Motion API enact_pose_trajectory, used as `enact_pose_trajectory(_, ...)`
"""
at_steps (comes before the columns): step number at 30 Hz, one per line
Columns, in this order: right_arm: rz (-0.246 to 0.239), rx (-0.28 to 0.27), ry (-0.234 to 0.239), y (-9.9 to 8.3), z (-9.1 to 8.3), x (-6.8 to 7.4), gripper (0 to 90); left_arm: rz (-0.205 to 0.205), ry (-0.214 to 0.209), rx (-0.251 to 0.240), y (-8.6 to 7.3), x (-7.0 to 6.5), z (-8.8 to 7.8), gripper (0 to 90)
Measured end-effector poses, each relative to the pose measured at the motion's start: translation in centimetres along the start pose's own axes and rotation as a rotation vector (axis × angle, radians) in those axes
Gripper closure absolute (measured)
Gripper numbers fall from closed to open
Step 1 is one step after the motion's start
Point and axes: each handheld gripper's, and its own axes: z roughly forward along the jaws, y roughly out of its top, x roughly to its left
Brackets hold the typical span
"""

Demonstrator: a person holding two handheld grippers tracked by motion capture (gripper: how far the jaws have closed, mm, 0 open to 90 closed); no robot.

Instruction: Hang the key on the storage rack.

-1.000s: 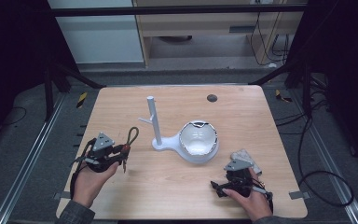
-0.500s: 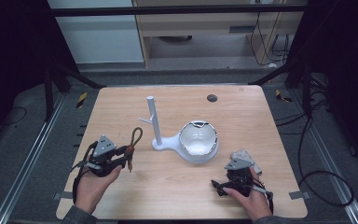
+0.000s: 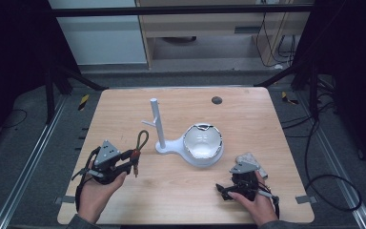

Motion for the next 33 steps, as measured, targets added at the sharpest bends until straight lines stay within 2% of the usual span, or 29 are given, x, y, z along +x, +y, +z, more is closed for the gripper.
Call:
enact_pose_trajectory(18,0.0,0.0,0.0,0.0,0.0,0.0,0.6,0.0,-0.003,-0.08,1.8,-1.2,-0.5,66.2)
enact_pose_trajectory(24,0.0,0.0,0.0,0.0,0.0,0.0,0.6,-0.01,0.0,-0.101,3.0,-1.3,0.0,66.2)
enact_pose_trajectory(33,0.004,0.001,0.003,0.0,-0.1,0.0,0.6,-0.026,0.014,-0.091,3.8,-1.1,1.6,66.1)
